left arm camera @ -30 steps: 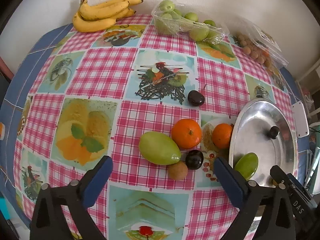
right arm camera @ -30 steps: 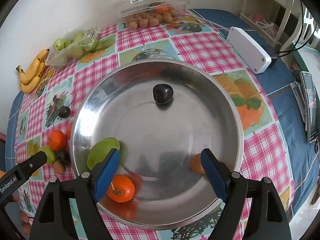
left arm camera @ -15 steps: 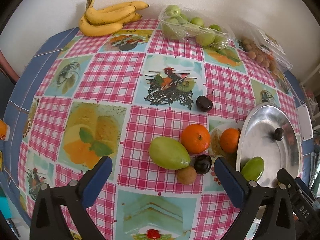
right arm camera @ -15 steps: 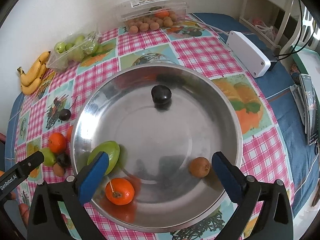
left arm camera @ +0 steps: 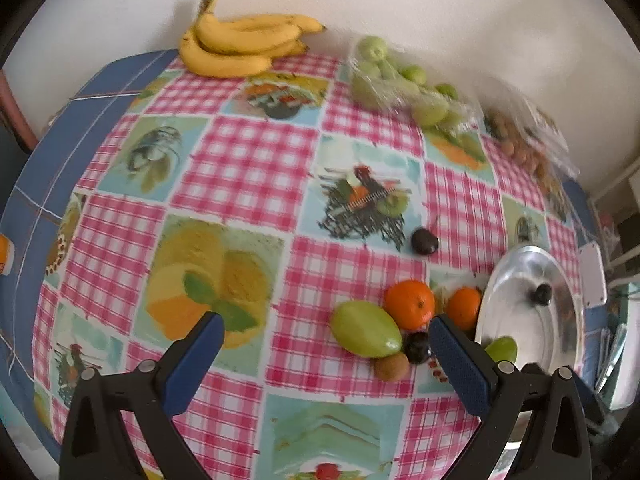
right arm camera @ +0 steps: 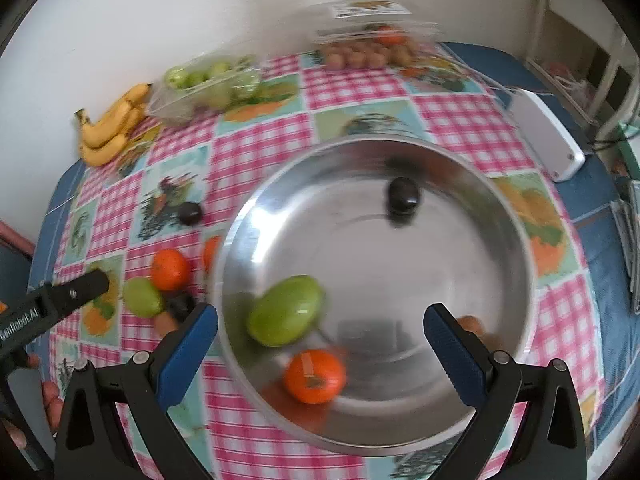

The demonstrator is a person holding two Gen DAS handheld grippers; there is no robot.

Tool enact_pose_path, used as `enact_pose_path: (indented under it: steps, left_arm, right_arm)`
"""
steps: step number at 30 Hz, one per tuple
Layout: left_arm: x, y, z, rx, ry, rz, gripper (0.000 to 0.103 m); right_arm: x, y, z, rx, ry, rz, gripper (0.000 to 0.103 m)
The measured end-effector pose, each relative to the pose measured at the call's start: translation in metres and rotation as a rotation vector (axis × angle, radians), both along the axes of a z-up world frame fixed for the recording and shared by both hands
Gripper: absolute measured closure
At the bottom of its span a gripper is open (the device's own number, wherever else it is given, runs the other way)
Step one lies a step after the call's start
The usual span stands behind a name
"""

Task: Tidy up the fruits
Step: 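Withdraw both open tools from the steel bowl toward the loose fruit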

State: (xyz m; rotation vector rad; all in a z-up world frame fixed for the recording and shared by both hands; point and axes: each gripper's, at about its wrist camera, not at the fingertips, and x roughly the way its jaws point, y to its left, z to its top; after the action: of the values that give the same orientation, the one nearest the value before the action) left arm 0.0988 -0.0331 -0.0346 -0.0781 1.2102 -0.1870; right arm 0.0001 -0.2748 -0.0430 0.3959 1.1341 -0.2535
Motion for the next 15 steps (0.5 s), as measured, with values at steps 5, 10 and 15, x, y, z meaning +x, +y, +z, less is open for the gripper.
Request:
enact_pose_path:
  steps: [5,10,15]
  left_arm:
    - [0.009,0.023,0.004,-0.002,-0.015,0.044,0.0]
    - [0.018,0.041,-0.005,-0.056,0.02,0.078,0.0]
    - [0.023,0.048,-0.012,-0.069,0.038,0.097,0.0]
  right_arm:
    - [0.012,0.023,0.003,0.029,-0.028,0.045,0.001]
    - [0.025,0.046,0.003,0.027,-0.023,0.093,0.001]
    - [0.039,0.063,0.0,0.032,-0.009,0.125,0.001]
